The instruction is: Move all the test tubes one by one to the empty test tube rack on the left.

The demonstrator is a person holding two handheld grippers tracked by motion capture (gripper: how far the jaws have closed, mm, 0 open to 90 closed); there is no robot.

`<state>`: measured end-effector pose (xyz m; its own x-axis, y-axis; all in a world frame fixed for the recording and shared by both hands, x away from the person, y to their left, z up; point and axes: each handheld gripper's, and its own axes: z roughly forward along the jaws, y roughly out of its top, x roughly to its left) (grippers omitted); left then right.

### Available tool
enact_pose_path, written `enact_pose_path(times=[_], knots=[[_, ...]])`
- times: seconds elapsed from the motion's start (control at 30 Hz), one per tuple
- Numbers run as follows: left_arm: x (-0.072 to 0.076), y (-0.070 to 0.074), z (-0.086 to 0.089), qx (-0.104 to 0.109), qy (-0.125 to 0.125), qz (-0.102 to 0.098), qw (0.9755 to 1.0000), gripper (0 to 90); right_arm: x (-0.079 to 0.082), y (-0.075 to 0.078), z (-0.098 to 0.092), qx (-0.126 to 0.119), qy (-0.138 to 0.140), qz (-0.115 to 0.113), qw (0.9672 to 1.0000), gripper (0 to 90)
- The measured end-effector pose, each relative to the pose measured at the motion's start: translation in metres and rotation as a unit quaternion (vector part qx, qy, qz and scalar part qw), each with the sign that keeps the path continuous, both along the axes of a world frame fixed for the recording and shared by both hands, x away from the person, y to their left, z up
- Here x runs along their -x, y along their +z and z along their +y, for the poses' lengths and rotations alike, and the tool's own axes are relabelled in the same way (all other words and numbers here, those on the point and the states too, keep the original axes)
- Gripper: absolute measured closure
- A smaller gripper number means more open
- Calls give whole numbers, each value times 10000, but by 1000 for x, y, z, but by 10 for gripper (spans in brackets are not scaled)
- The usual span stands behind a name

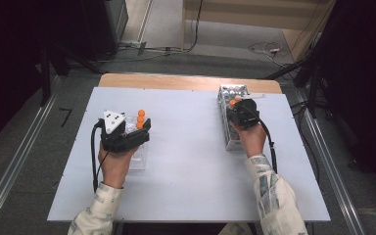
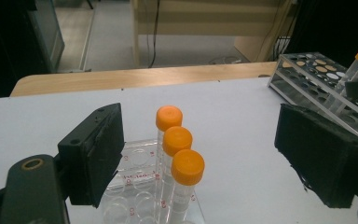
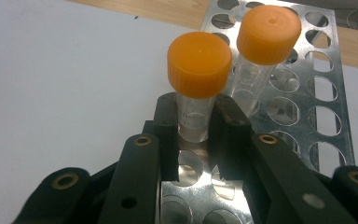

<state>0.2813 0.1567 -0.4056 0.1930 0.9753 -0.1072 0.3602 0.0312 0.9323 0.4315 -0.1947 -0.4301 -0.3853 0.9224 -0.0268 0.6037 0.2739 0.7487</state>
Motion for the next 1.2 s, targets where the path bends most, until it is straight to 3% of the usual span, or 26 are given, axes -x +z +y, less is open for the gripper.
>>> enact_pose_path(times=[0.4, 0.8, 1.0, 1.2], knots=[[0, 0, 1, 5, 17, 3, 10000, 160, 12, 13, 0, -33, 0, -537, 9986, 724], [0, 0, 0, 1, 7, -3, 10000, 160, 27, 32, -7, -208, 63, -901, 9957, 727], [0, 0, -1, 1, 0, -8, 10000, 160, 37, 44, -7, -298, 194, -1098, 9933, 727], [1, 1, -2, -5, -35, -11, 10000, 160, 50, 51, -2, -353, 472, -1140, 9917, 726]])
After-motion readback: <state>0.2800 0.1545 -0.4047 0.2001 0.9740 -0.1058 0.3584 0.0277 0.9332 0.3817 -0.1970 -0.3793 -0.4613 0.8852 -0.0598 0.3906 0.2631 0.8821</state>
